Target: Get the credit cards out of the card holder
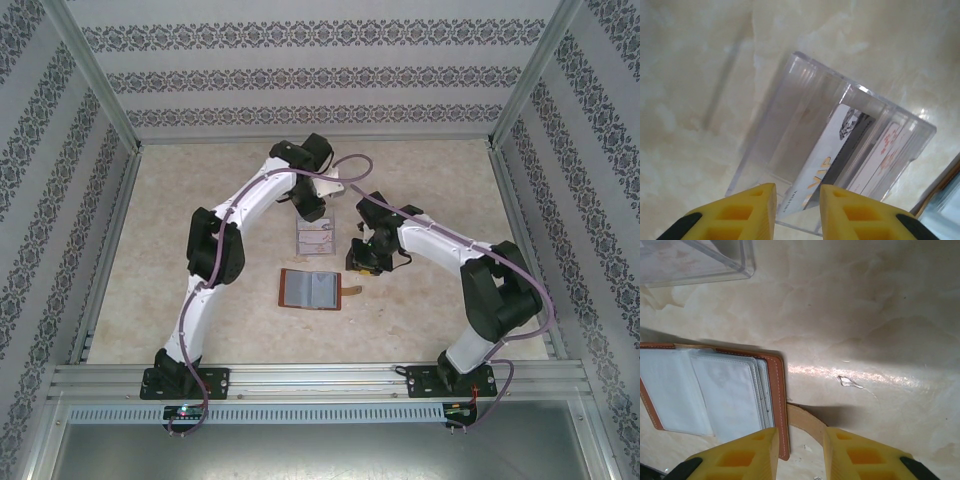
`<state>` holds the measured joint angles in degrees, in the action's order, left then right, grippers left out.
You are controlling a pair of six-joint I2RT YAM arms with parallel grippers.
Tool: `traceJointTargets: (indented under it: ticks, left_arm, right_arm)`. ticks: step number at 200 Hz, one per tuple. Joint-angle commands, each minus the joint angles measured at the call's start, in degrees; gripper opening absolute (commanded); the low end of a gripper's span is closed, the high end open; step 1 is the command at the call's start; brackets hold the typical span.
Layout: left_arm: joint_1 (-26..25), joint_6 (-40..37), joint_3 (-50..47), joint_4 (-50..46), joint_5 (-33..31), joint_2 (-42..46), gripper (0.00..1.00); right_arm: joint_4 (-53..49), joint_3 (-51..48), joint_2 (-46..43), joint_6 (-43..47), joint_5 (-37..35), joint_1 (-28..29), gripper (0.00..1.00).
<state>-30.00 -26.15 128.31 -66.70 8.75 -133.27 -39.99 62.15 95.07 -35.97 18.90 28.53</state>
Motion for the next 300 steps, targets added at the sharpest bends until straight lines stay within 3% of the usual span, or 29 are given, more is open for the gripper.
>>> traceJointTargets:
  ticks: [1, 34, 57, 92, 112, 143, 198, 236, 300]
  left_arm:
    - [-0.15, 13.41, -5.36, 6.4, 0.06, 4.49, 0.28]
    - [1.19, 26.23, -12.95, 11.71, 3.65, 8.41, 0.24]
    - [1.51, 33.58, -22.87, 20.39, 3.44, 13.8, 0.22]
    - [3.01, 42.54, -36.48, 33.76, 10.61, 21.54, 0.18]
    - [3.27, 44.89, -40.42, 37.23, 14.81, 23.94, 0.23]
    - [3.15, 52.76, -45.24, 39.14, 14.07, 27.26, 0.2]
    - [2.07, 58.67, -51.67, 39.06, 11.14, 32.03, 0.18]
    - [1.41, 65.87, -61.23, 46.75, 14.27, 36.19, 0.19]
    - [-3.38, 71.4, -67.42, 52.15, 18.76, 37.36, 0.18]
  right_arm:
    - [1.0, 1.41, 1.15, -1.17, -0.54, 1.04, 0.31]
    - [1.77, 1.48, 1.7, -1.65, -0.41, 1.52, 0.31]
    - [2.1, 1.59, 1.98, -1.83, -0.35, 1.92, 0.31]
    - [2.28, 1.75, 2.38, -2.18, -0.09, 2.69, 0.31]
    - [2.41, 1.75, 2.88, -2.42, -0.09, 3.18, 0.31]
    - [3.23, 1.02, 3.8, -2.92, 0.59, 3.99, 0.31]
    - [4.48, -0.74, 5.05, -3.58, 2.0, 6.33, 0.29]
    - [4.92, -2.17, 5.32, -4.02, 2.37, 7.3, 0.27]
    - [4.66, -4.28, 5.89, -3.19, -0.09, 7.4, 0.24]
